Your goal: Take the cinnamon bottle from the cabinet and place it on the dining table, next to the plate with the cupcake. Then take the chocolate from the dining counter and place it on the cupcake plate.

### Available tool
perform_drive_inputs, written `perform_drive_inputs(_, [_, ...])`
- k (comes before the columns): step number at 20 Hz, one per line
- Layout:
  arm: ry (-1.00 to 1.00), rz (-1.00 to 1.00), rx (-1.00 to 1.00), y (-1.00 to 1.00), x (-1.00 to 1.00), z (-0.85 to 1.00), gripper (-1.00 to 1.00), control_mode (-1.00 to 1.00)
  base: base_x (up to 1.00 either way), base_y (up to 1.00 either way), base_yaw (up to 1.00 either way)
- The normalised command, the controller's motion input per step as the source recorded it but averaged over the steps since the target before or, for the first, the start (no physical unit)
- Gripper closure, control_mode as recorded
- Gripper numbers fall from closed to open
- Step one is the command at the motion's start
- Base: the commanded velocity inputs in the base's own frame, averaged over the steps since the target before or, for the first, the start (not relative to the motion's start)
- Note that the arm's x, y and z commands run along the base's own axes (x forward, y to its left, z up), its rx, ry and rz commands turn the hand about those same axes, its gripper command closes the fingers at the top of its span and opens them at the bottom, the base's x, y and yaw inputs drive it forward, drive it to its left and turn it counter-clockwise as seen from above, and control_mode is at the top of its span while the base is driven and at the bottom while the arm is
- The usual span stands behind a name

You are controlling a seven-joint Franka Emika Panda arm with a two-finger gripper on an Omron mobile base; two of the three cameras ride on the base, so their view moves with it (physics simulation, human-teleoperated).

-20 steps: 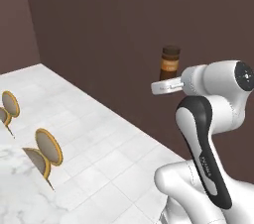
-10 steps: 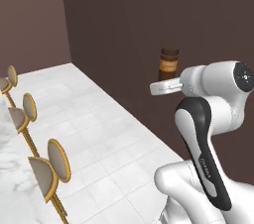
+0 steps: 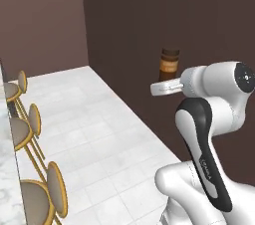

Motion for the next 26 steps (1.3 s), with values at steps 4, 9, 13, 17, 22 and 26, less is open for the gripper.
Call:
perform_drive_inputs(4, [0.00,0.00,0.00,0.00,0.00,0.00,1.00,1.00,0.77,-0.19,0.29])
perform_drive_inputs(9, [0.00,0.00,0.00,0.00,0.00,0.00,1.00,1.00,0.78,-0.08,0.36])
perform_drive_inputs(13, [0.00,0.00,0.00,0.00,0.00,0.00,1.00,1.00,0.77,-0.03,0.40])
perform_drive_inputs(17, [0.00,0.00,0.00,0.00,0.00,0.00,1.00,1.00,0.74,-0.02,0.45])
perform_drive_inputs(22, [0.00,0.00,0.00,0.00,0.00,0.00,1.00,1.00,0.72,-0.05,0.46])
perform_drive_inputs(26, [0.00,0.00,0.00,0.00,0.00,0.00,1.00,1.00,0.71,-0.12,0.42])
